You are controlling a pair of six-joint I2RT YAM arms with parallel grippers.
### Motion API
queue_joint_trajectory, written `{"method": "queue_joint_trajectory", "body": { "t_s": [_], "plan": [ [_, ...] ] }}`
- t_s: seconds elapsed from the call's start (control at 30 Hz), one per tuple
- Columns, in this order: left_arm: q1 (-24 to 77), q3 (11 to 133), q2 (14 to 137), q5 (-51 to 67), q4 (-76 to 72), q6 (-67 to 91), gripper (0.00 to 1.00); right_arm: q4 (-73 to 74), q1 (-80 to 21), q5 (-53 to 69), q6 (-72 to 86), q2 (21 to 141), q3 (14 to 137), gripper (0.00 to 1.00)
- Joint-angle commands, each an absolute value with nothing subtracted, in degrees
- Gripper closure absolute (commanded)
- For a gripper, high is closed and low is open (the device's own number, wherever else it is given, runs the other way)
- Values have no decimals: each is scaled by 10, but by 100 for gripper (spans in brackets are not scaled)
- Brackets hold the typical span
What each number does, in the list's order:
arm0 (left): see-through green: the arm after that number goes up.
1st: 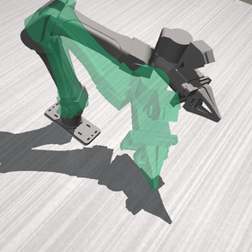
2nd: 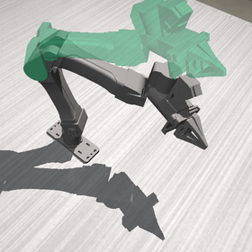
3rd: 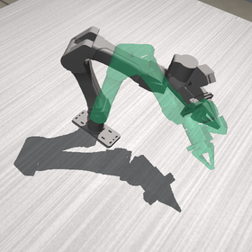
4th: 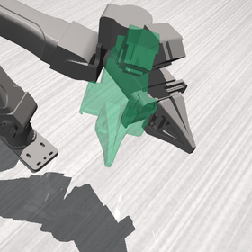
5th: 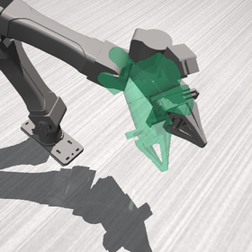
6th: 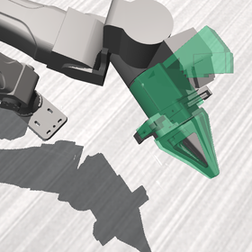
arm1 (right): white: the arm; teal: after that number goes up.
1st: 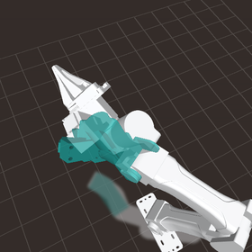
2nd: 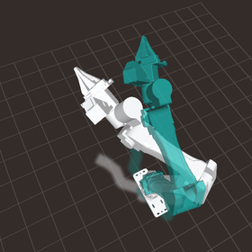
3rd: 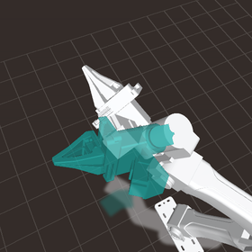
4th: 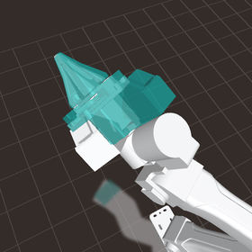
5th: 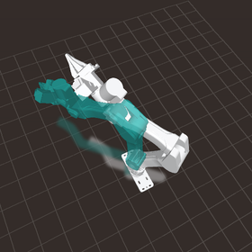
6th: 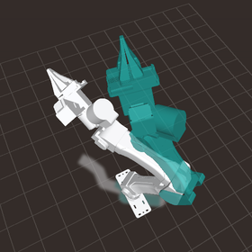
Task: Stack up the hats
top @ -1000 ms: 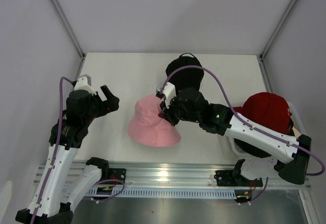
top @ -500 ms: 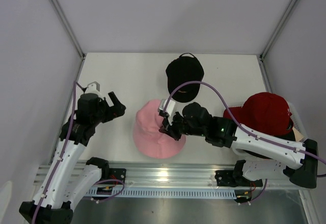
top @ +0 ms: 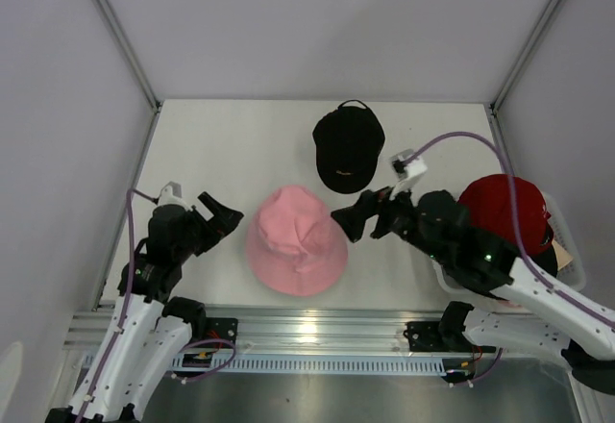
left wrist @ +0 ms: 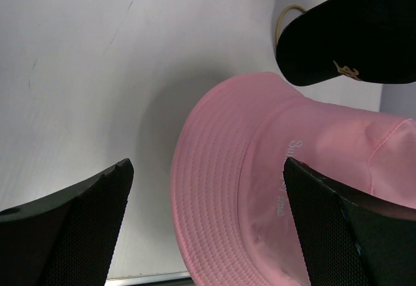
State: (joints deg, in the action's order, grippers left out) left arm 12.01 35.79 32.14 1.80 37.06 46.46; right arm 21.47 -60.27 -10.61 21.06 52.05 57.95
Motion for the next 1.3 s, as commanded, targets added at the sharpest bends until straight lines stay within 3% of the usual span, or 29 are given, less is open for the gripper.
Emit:
{"method": "queue_joint_trajectory", "body": {
  "t_s": [0.0, 0.17, 0.43, 0.73, 0.87, 1.03, 1.1, 1.27],
  "plan": [
    [113, 323, 304, 45, 312, 515, 1, 212, -567, -186, 339, 453, 556, 1],
    [113, 278, 334, 70, 284, 547, 0, 219, -469, -160, 465, 453, 458, 0],
    [113, 237, 305, 105, 227, 551, 1, 92, -461, -130, 548, 476, 345, 1],
    [113, 372, 269, 12, 346, 411, 9, 139, -533, -219, 444, 587, 447, 1],
    [113, 441, 283, 46, 373, 332, 17, 166, -539, -250, 405, 613, 509, 1],
    [114, 518, 281, 151, 385, 273, 36, 156, -527, -256, 373, 600, 552, 1],
    [119, 528, 283, 217, 386, 264, 36, 149, -524, -246, 358, 595, 559, 1],
    [150, 500, 301, 220, 365, 272, 36, 108, -520, -195, 350, 603, 556, 1]
  ]
}}
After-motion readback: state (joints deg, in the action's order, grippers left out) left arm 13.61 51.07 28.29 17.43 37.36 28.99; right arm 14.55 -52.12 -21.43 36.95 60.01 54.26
